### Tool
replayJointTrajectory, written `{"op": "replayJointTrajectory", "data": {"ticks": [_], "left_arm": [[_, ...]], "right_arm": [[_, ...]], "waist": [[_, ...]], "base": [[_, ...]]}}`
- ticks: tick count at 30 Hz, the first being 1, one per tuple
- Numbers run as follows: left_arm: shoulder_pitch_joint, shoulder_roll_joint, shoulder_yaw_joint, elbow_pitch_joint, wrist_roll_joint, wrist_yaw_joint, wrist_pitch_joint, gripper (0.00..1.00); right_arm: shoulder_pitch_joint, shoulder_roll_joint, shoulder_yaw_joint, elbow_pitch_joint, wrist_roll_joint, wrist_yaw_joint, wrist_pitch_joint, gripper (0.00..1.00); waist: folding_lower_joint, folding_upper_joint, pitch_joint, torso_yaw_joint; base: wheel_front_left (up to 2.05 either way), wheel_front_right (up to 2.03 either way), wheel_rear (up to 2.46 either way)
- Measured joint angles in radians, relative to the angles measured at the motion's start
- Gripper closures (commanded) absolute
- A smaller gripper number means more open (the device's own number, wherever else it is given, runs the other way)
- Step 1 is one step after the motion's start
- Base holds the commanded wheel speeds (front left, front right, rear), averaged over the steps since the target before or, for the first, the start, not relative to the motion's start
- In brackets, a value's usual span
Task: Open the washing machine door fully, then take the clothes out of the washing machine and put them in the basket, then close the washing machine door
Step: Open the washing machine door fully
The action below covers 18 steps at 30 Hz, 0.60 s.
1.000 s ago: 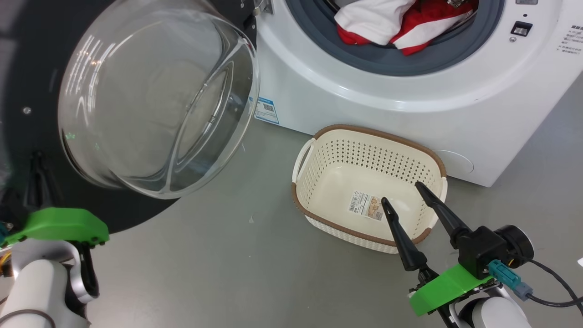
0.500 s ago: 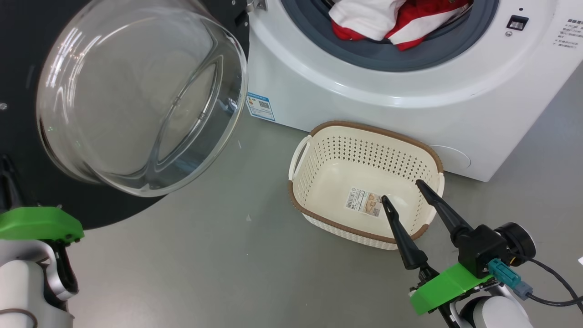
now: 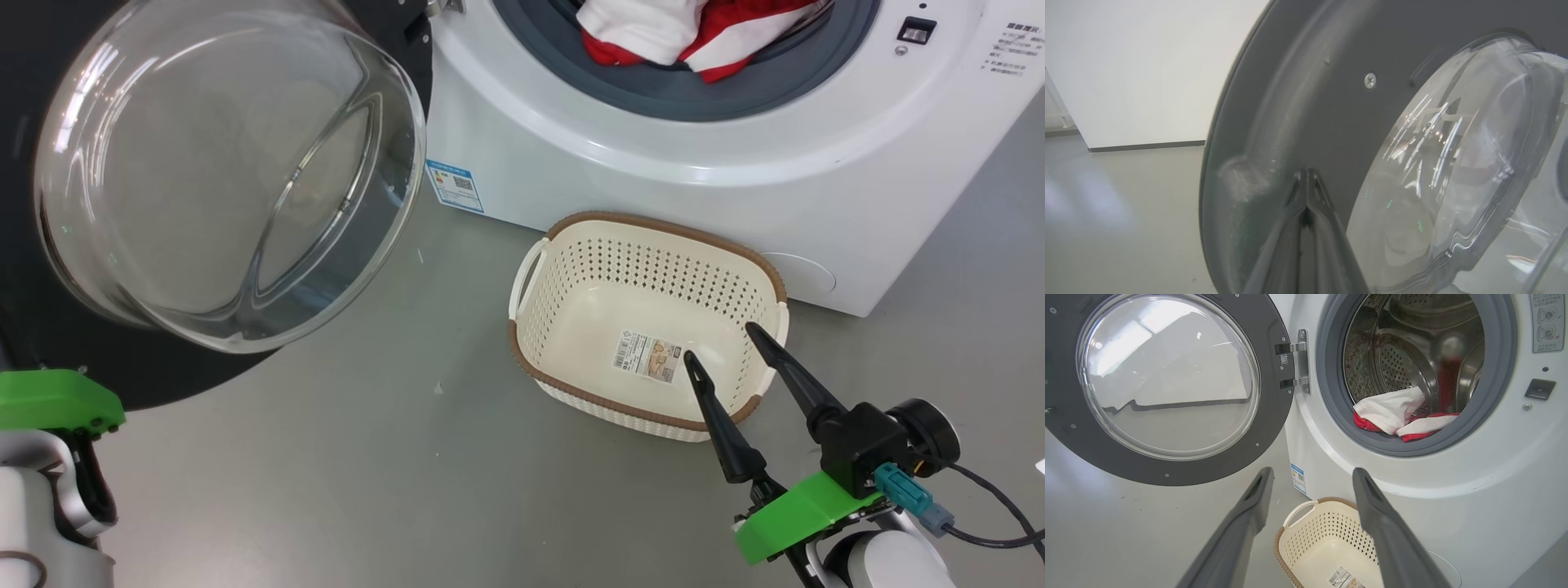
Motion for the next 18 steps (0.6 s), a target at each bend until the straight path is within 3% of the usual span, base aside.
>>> {"op": "replayJointTrajectory", "data": {"ticks": [6,8,10,11,12,13,14,18], "left_arm": [[0.001,-0.019,0.034,-0.008,0.026,-0.043,0.0,1.0],[0.003,-0.024,0.04,-0.02,0.04,-0.052,0.0,0.62],[0.008,-0.032,0.043,-0.038,0.055,-0.065,0.0,0.45],[0.012,-0.037,0.046,-0.051,0.061,-0.068,0.0,0.29],[0.016,-0.042,0.049,-0.066,0.065,-0.069,0.0,0.24],[0.024,-0.045,0.052,-0.085,0.069,-0.077,0.0,0.08],[0.032,-0.048,0.057,-0.104,0.073,-0.078,0.0,0.0],[0.065,-0.064,0.071,-0.192,0.084,-0.098,0.0,0.0]], "right_arm": [[0.0,0.0,0.001,0.012,0.004,0.0,-0.009,0.0],[0.0,0.0,0.002,0.017,0.01,0.0,-0.013,0.0],[0.0,0.0,0.003,0.024,0.012,0.0,-0.019,0.0],[0.0,0.0,0.005,0.028,0.018,0.0,-0.02,0.0],[0.0,0.0,0.008,0.031,0.023,0.0,-0.026,0.0],[0.0,0.0,0.011,0.035,0.029,0.0,-0.031,0.0],[0.0,0.0,0.013,0.038,0.038,0.0,-0.036,0.0],[0.0,0.0,0.015,0.058,0.056,0.0,-0.051,0.0]], "waist": [[0.0,0.0,-0.01,-0.002],[0.0,0.0,-0.015,-0.001],[0.0,0.0,-0.022,-0.001],[0.0,0.0,-0.025,-0.002],[0.0,0.0,-0.029,-0.002],[0.0,0.0,-0.034,-0.003],[0.0,0.0,-0.038,-0.005],[0.0001,0.0,-0.055,-0.015]], "base": [[0.0,0.0,0.0],[0.0,0.0,0.0],[0.0,0.0,0.0],[0.0,0.0,0.0],[0.0,0.0,0.0],[0.0,0.0,0.0],[0.0,0.0,0.0],[0.0,0.0,0.0]]}}
